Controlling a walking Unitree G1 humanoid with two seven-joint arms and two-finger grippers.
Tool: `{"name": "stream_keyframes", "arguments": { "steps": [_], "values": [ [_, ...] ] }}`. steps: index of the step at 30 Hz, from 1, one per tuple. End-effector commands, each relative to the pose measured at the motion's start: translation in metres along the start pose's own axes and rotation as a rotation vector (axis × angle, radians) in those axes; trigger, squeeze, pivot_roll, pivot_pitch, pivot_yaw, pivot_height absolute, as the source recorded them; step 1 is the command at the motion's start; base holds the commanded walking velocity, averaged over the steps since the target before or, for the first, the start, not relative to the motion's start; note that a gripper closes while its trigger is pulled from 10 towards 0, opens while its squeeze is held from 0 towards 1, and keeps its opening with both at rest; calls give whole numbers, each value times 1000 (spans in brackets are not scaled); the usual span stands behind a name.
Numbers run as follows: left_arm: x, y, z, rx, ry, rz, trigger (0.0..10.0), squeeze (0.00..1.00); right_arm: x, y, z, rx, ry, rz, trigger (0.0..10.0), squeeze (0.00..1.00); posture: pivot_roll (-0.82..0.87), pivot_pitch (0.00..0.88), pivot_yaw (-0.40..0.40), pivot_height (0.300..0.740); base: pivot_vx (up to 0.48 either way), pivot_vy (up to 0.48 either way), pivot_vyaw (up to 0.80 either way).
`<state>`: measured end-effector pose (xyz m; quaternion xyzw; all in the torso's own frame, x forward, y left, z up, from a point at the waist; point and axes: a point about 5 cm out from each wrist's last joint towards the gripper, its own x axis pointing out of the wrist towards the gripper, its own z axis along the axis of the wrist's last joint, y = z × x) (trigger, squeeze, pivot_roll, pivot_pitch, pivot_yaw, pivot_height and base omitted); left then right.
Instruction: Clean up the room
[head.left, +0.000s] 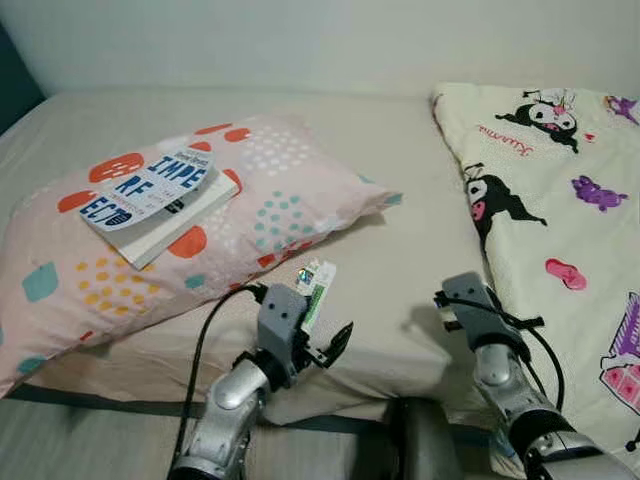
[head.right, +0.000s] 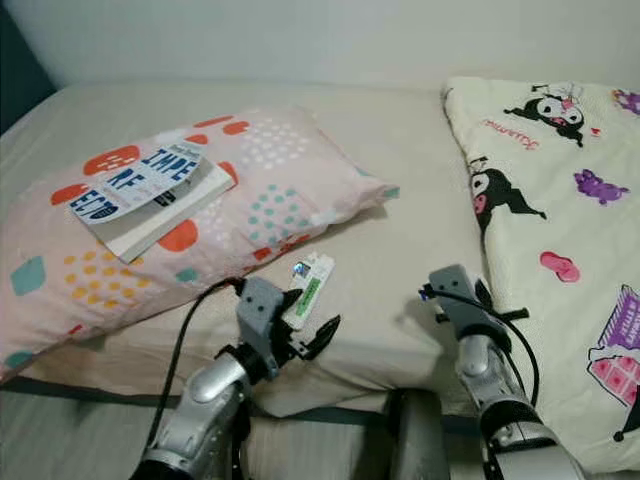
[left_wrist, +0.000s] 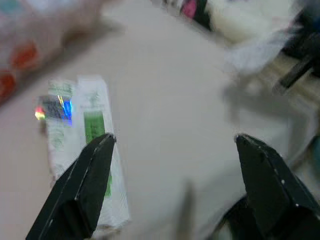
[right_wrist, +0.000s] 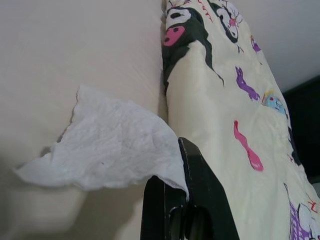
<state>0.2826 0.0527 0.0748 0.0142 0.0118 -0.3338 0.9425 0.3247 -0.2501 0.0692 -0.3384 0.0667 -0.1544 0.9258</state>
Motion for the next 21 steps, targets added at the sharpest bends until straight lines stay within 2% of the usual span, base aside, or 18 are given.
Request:
{"name": "stream_keyframes", "arguments": {
  "steps": [1, 6, 8, 10, 11, 14, 16, 17, 18, 21],
  "values": [
    [4, -8, -6, 16, 25, 15, 10000, 0, -4, 0, -4, 23, 6, -3, 0, 0, 128, 230, -9, 544, 0, 0, 0],
    [15, -10, -5, 24, 40, 56, 10000, 0, -6, 5, -3, 34, -7, 8, 0, 0, 83, 225, -10, 544, 0, 0, 0],
    [26, -11, 1, 99, 38, 97, 10000, 0, -10, 9, -2, 37, -20, 21, 0, 0, 73, 223, -10, 544, 0, 0, 0],
    [26, -11, 1, 99, 38, 97, 10000, 0, -10, 9, -2, 37, -20, 21, 0, 0, 73, 223, -10, 544, 0, 0, 0],
    [32, -10, 5, 161, 33, 131, 10000, 0, -12, 12, -3, 38, -27, 29, 0, 0, 64, 221, -7, 544, 0, 0, 0],
    [33, -9, 5, 185, 36, 147, 10000, 0, -13, 12, -3, 38, -28, 31, 0, 0, 62, 219, -7, 544, 0, 0, 0],
    [34, -6, 2, 242, 54, 184, 10000, 0, -14, 12, -4, 38, -30, 33, 0, 0, 59, 217, -8, 544, 0, 0, 0],
    [32, -4, -3, 300, 85, 209, 10000, 0, -14, 11, -4, 38, -29, 32, 0, 0, 58, 216, -8, 544, 0, 0, 0],
    [32, -4, -3, 300, 85, 209, 10000, 0, -14, 11, -4, 38, -29, 32, 0, 0, 58, 216, -8, 544, 0, 0, 0],
    [26, 5, -18, 451, 183, 289, 10000, 0, -13, 7, -5, 40, -29, 26, 0, 0, 60, 217, -12, 544, 0, 0, 0]
  ]
}}
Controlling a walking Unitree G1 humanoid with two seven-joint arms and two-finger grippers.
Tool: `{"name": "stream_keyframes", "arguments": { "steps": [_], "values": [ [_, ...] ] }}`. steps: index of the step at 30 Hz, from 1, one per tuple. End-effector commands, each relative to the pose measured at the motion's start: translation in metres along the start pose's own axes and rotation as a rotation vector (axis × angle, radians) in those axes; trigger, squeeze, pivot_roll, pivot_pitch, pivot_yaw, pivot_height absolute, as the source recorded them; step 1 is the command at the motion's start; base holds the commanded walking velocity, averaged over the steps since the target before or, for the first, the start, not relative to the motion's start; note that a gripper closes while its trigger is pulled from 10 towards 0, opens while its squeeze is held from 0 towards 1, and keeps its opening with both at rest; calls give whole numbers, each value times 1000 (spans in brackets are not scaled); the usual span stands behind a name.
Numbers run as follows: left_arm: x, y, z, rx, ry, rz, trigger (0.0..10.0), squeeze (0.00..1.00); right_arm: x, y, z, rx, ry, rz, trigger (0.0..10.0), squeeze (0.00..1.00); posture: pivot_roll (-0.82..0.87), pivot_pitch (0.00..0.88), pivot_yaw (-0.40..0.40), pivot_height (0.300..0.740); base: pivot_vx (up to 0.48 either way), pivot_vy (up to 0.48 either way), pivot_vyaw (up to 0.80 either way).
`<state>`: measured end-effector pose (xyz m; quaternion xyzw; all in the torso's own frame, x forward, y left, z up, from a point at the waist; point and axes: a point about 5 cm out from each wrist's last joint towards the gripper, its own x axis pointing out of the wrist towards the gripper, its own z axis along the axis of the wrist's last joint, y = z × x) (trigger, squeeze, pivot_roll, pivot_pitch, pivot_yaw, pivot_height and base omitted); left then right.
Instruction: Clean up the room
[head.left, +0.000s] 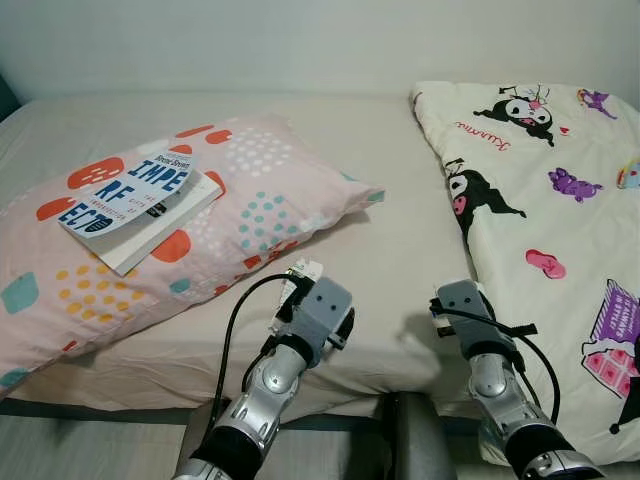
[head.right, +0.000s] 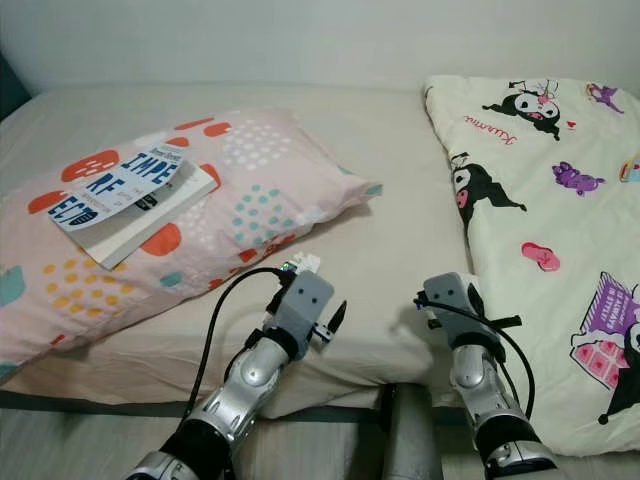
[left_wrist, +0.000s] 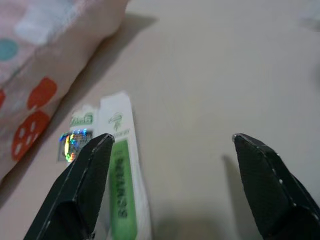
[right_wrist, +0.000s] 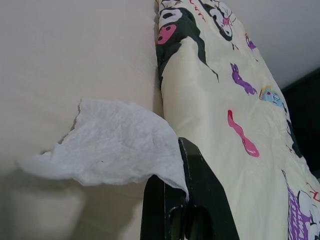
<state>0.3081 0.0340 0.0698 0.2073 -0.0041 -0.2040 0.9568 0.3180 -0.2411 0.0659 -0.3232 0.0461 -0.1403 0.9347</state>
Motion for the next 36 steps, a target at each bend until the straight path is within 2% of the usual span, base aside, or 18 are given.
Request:
{"name": "stream_keyframes", "arguments": {
  "steps": [1, 7, 16, 17, 18, 19, 28, 34, 35, 36],
  "values": [
    [-5, 0, -20, 111, 103, 29, 10000, 0, -4, -1, -6, 3, 16, 6, 0, 0, 61, 217, -13, 544, 0, 0, 0],
    [-6, 7, -32, 152, 167, 113, 10000, 0, -3, -2, -4, 8, 9, 2, 0, 0, 58, 215, -18, 544, 0, 0, 0],
    [-1, 17, -29, 161, 169, 186, 10000, 0, -3, 3, 0, 28, 8, 10, 0, 0, 60, 208, -11, 544, 0, 0, 0],
    [1, 17, -27, 163, 165, 188, 8353, 0, -3, 3, 0, 32, 8, 9, 0, 0, 58, 202, -9, 544, 0, 0, 0],
    [1, 17, -27, 163, 165, 188, 8353, 0, -3, 3, 0, 32, 8, 9, 0, 0, 58, 202, -9, 544, 0, 0, 0],
    [2, 16, -27, 162, 164, 183, 0, 0, -3, 2, 0, 34, 8, 6, 0, 0, 56, 200, -9, 544, 0, 0, 0],
    [2, 14, -31, 157, 187, 183, 0, 0, 0, -5, 0, 37, 11, -11, 0, 0, 49, 180, -13, 544, 0, 0, 0],
    [-1, 20, -39, 148, 227, 203, 0, 0, 2, -6, 2, 48, 15, -11, 0, 0, 47, 151, -19, 544, 0, 0, 0],
    [-5, 23, -50, -1, 288, 185, 0, 0, 2, 1, 5, 75, 19, 18, 0, 0, 48, 128, -22, 544, 0, 0, 0],
    [-5, 23, -50, -1, 288, 185, 0, 0, 2, 1, 5, 75, 19, 18, 0, 0, 48, 128, -22, 544, 0, 0, 0]
  ]
}}
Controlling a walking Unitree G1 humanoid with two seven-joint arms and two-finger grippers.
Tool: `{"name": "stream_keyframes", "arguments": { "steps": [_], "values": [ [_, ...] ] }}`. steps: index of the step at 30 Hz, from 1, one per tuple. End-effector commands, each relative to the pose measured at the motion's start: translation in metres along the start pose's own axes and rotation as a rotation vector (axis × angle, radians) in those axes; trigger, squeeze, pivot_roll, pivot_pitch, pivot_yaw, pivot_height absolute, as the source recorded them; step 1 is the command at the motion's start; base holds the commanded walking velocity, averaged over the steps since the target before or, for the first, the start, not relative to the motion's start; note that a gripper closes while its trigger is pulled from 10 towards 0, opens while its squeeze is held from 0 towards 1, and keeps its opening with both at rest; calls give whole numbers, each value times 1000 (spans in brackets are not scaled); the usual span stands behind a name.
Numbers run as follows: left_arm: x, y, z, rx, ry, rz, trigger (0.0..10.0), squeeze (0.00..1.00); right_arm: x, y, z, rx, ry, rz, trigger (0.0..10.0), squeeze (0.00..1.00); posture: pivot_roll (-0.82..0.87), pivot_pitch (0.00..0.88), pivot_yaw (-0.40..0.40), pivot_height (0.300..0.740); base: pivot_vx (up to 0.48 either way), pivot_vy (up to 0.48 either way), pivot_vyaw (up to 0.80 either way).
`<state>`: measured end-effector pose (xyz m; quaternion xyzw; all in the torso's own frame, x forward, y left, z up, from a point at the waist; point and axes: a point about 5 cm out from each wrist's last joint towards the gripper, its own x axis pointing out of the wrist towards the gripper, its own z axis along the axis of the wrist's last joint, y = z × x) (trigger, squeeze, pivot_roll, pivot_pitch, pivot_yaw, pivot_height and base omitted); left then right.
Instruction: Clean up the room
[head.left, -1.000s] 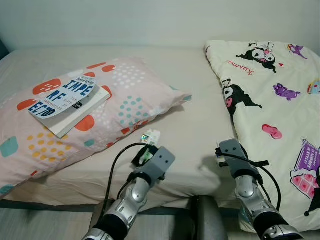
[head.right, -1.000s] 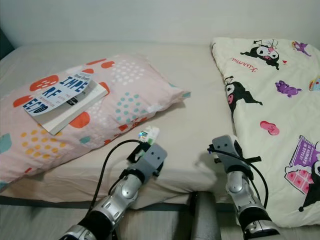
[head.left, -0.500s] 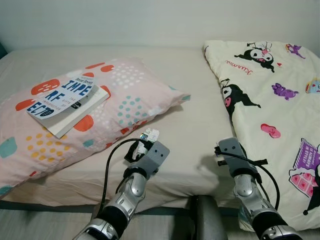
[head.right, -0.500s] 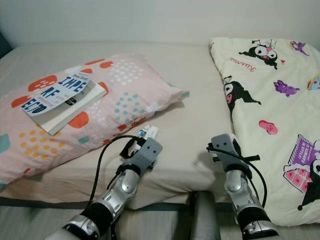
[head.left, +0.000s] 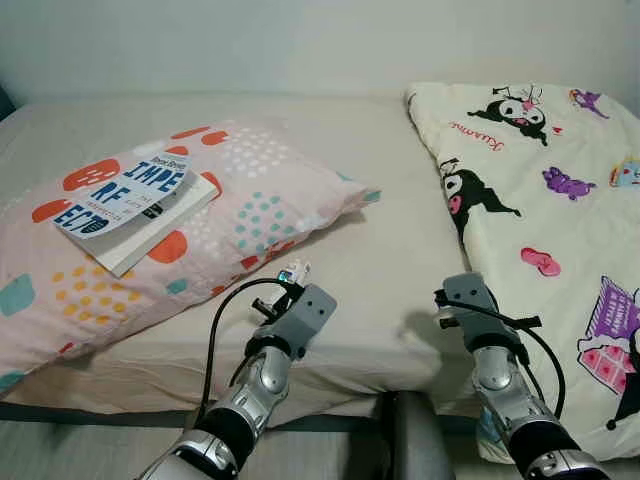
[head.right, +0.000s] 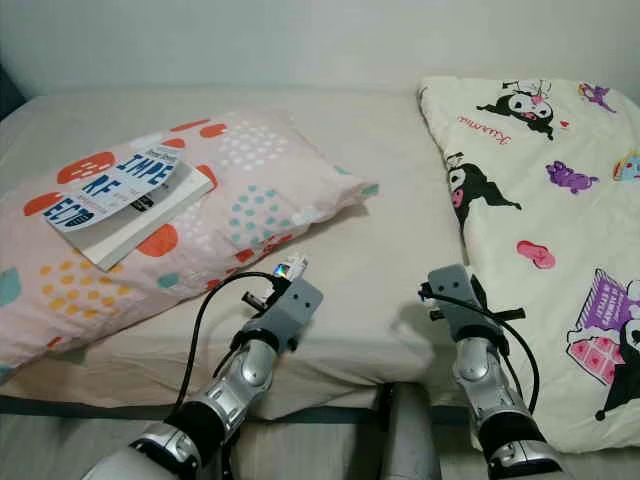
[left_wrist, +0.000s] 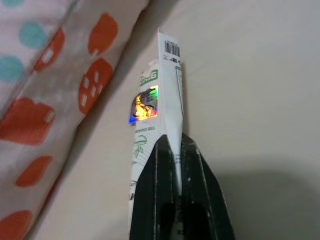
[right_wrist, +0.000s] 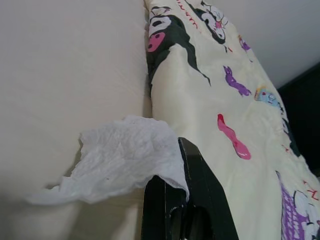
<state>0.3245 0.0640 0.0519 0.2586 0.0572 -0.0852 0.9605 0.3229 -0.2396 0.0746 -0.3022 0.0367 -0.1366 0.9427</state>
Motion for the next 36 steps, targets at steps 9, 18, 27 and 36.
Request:
{"name": "stream_keyframes", "arguments": {
  "steps": [9, 18, 27, 36],
  "values": [
    [-14, 6, -32, -1005, 92, -371, 0, 0, -10, 43, 4, 344, 98, 207, 5490, 0, 75, 60, -36, 544, 0, 0, 0],
    [-53, 91, -24, -1355, -434, -740, 863, 0, -11, 70, 26, 601, 110, 346, 10000, 0, 114, 0, -62, 544, 0, 0, 0],
    [-58, 97, -53, -1361, -393, -626, 10000, 0, -7, 76, 37, 687, 101, 416, 10000, 0, 131, 0, -73, 549, 0, 0, 0],
    [-77, 91, -87, -1450, -299, -537, 10000, 0, -11, 81, 31, 718, 126, 483, 10000, 0, 140, 0, -79, 579, 0, 0, 0]
  ]
}}
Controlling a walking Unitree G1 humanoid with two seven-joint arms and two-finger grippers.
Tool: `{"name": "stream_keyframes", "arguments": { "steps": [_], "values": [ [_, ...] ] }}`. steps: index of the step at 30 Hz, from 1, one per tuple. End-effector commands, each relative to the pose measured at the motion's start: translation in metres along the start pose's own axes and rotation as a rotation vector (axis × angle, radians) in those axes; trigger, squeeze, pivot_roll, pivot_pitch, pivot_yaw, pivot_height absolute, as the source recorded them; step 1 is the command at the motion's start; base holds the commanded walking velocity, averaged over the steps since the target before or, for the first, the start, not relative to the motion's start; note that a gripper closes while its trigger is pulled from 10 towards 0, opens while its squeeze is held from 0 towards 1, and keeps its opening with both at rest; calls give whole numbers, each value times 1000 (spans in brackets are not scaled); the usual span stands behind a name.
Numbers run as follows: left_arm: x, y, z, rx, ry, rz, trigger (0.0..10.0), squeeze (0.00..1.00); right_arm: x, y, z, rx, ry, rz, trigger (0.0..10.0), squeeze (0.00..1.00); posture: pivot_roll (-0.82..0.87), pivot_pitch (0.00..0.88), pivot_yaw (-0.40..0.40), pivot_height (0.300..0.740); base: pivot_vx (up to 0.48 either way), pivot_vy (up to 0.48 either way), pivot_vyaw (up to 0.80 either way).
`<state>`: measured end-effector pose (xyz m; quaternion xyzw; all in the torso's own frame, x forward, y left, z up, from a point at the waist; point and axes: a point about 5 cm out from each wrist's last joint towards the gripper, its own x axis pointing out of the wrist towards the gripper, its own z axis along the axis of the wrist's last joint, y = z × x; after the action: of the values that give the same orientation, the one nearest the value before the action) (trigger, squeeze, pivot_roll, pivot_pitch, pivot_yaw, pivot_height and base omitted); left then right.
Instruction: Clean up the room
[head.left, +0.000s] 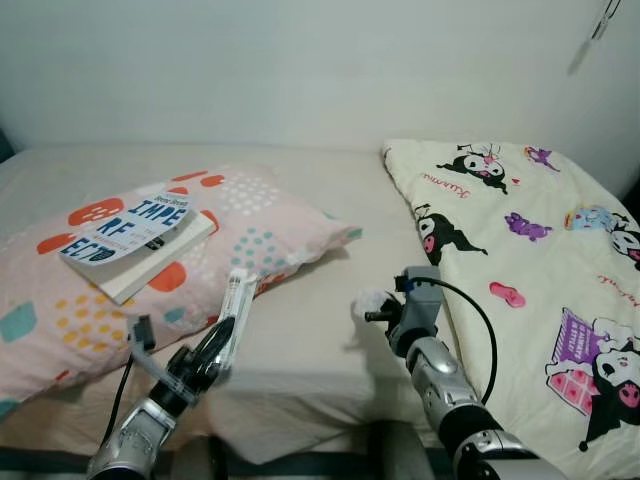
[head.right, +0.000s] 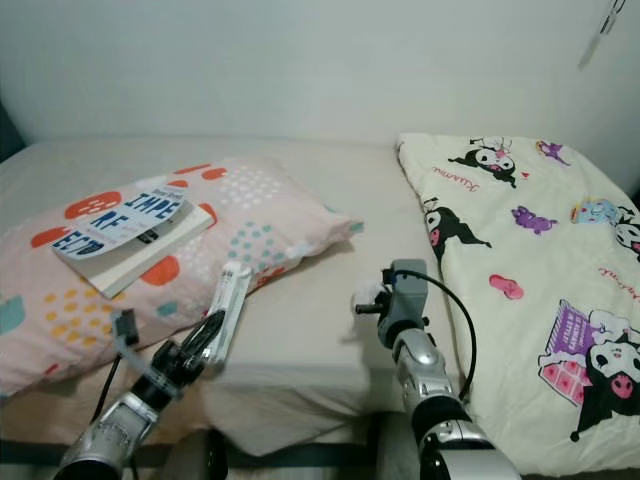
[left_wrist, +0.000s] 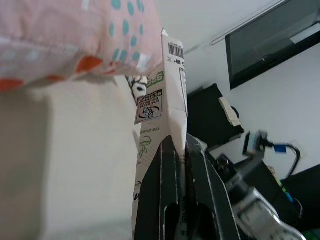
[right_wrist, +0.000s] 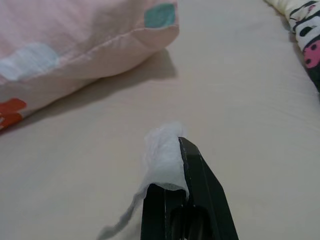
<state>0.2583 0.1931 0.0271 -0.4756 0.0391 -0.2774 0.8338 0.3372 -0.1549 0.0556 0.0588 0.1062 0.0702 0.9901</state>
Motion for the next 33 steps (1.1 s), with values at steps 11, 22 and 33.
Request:
{"name": "stream_keyframes", "arguments": {
  "steps": [11, 22, 33],
  "values": [
    [-7, 9, -8, -13, 79, 49, 10000, 0, 2, 4, -3, 42, 28, 20, 10000, 0, 145, 0, -76, 624, 0, 0, 0],
    [-27, 28, -26, -46, 110, 288, 10000, 0, 0, 3, -9, 50, 47, 18, 10000, 0, 149, 0, -79, 664, -183, 0, 0],
    [-51, 47, -41, -19, 120, 612, 10000, 0, 0, 5, -10, 42, 58, 29, 10000, 0, 146, 0, -81, 704, 0, 0, 0]
  ]
}}
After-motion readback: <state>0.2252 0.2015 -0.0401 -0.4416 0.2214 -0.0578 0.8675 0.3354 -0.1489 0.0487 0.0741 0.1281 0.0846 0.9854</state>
